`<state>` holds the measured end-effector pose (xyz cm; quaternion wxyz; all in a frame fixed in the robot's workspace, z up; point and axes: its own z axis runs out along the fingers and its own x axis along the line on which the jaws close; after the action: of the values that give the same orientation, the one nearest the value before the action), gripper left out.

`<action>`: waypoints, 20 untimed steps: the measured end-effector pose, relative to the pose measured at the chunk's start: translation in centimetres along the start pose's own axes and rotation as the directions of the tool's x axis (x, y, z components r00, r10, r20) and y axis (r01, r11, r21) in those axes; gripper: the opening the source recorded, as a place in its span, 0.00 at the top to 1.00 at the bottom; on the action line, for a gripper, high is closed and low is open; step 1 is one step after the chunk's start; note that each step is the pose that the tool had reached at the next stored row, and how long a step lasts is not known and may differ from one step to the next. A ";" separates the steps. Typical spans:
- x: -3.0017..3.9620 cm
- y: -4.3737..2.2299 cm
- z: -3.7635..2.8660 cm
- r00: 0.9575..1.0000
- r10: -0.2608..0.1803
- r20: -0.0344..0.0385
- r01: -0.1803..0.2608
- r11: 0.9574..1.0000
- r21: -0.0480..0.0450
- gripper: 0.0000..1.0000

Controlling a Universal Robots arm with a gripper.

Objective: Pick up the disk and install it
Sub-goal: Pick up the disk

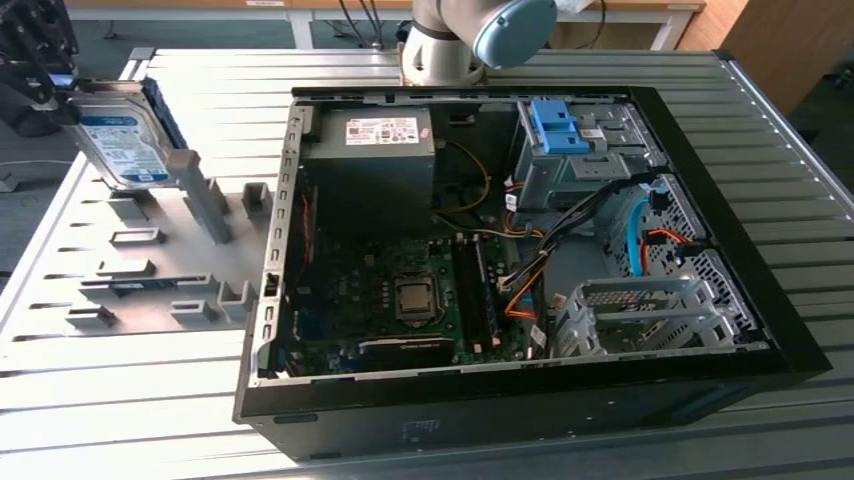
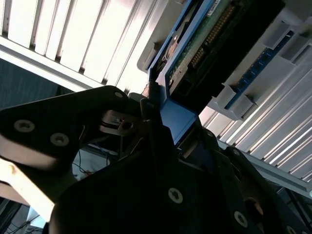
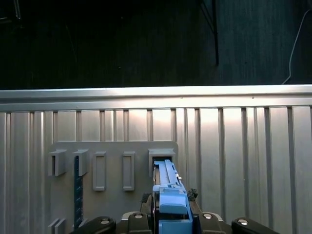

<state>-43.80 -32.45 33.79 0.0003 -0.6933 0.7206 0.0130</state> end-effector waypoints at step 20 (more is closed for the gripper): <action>-0.05 0.03 -1.38 1.000 0.000 -0.001 0.000 1.000 0.000 0.63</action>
<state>-43.80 -32.43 35.17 0.0000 -0.6933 0.7206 0.0128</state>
